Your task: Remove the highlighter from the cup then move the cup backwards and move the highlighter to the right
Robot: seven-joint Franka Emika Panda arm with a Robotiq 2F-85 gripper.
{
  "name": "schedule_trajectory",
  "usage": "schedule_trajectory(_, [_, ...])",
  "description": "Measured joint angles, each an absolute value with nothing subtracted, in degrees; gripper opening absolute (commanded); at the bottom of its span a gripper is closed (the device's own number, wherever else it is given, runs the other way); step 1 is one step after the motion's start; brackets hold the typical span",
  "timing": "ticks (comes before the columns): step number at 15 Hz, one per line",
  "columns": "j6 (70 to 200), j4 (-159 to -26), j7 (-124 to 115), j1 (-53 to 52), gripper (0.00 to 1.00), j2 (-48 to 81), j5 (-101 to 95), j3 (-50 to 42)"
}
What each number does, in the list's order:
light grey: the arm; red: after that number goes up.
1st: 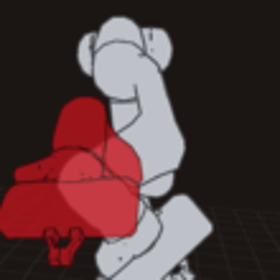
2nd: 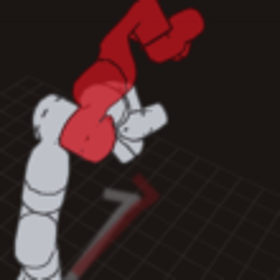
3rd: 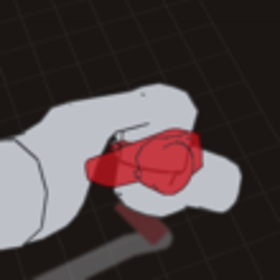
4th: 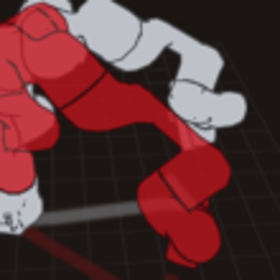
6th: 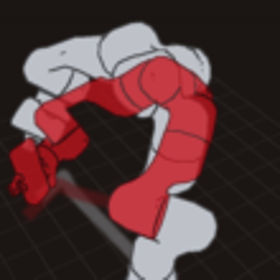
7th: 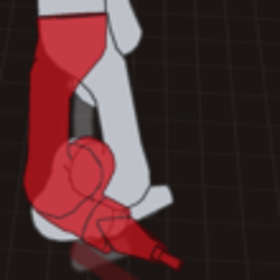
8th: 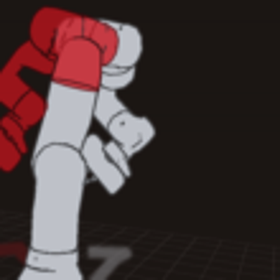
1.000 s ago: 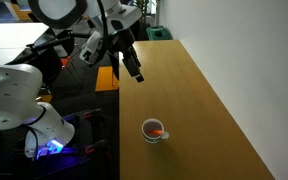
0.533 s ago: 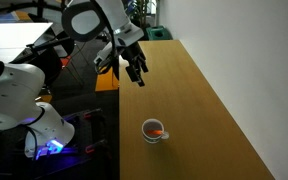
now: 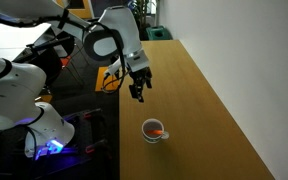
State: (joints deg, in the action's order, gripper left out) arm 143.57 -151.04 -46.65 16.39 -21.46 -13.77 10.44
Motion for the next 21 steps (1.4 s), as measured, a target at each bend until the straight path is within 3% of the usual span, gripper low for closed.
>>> schedule_trajectory(14, [144.2,-150.5,-44.9,15.7,1.0,-15.0,-17.8,6.3])
schedule_trajectory(21, [155.2,-151.9,-37.3,15.2,1.0,-8.4,-17.9,1.0])
